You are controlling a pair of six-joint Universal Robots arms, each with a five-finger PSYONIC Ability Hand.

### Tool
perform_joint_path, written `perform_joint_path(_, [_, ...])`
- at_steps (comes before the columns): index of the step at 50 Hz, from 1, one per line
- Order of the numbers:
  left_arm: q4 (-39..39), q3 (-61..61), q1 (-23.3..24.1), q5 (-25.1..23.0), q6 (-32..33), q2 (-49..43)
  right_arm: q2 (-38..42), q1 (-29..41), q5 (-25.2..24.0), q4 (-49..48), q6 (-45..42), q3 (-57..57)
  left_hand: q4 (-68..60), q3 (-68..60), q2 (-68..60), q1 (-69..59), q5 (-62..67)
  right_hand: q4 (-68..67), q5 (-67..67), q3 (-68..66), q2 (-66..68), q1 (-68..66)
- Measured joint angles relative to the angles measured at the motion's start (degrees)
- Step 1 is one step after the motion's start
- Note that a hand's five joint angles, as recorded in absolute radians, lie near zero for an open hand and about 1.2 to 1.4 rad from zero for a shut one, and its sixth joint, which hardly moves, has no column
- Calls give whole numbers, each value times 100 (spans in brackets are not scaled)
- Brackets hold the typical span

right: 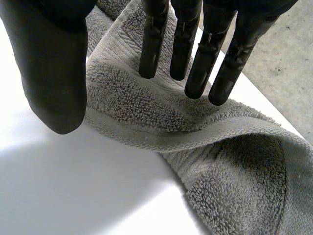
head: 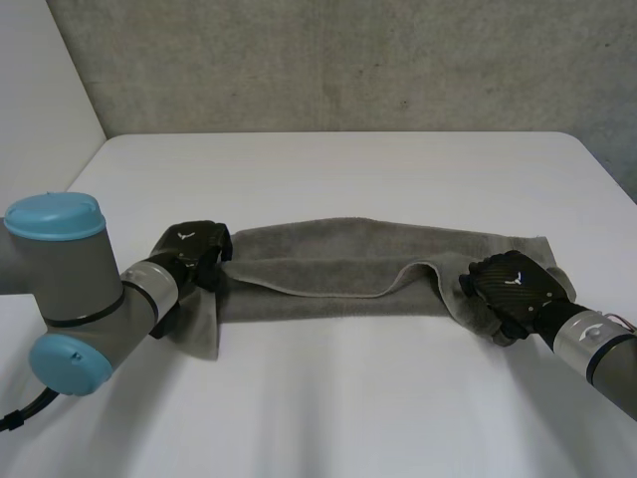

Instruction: Fold the towel.

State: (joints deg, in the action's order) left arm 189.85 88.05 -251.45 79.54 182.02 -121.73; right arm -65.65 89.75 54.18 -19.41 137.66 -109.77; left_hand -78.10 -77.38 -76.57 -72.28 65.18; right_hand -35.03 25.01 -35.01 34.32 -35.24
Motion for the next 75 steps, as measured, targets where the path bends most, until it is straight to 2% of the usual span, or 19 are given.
perform_joint_path(14, [8, 2, 8, 0, 0, -7, 173, 96, -3, -72, -8, -4, 0, 0, 0, 0, 0, -191, 184, -195, 194, -177])
perform_joint_path(19, [8, 2, 9, -2, 0, -9, 238, 145, 52, -146, -8, 1, 0, 0, -2, 0, 1, -1527, 1184, -1529, 1643, -1538])
perform_joint_path(25, [8, 1, 9, -2, 0, -9, 223, 198, 115, -206, 7, 12, 0, 0, -2, 0, 0, -2382, 2325, -2358, 2431, -2315])
perform_joint_path(41, [8, 2, 16, 0, 0, -7, 203, 269, 166, -222, 139, 77, 0, 0, -4, 0, 0, -2397, 2399, -2383, 2450, -2368])
perform_joint_path(47, [8, 2, 17, 0, 0, -8, 264, 345, 212, -227, 133, 98, 0, 0, -4, 0, 0, -1838, 1817, -1822, 1903, -1800])
perform_joint_path(56, [8, 2, 22, 0, 0, -5, 339, 389, 316, -222, 121, 117, 0, 0, -4, 0, 0, -1823, 1806, -1805, 1915, -1785])
perform_joint_path(65, [8, 2, 24, 0, 0, -2, 337, 378, 364, -226, 127, 143, 0, 0, -5, 0, 1, -4114, 4096, -4109, 3974, -3730])
perform_joint_path(72, [3, 4, 26, 0, 0, 2, 267, 375, 503, -161, 219, 225, 0, 0, -5, 0, 0, -4157, 4103, -4164, 3977, -3829])
perform_joint_path(75, [4, 4, 26, 0, 0, 9, 34, 358, 581, -92, 586, 286, 0, 0, -5, 0, 0, -4157, 4103, -4164, 3978, -3855])
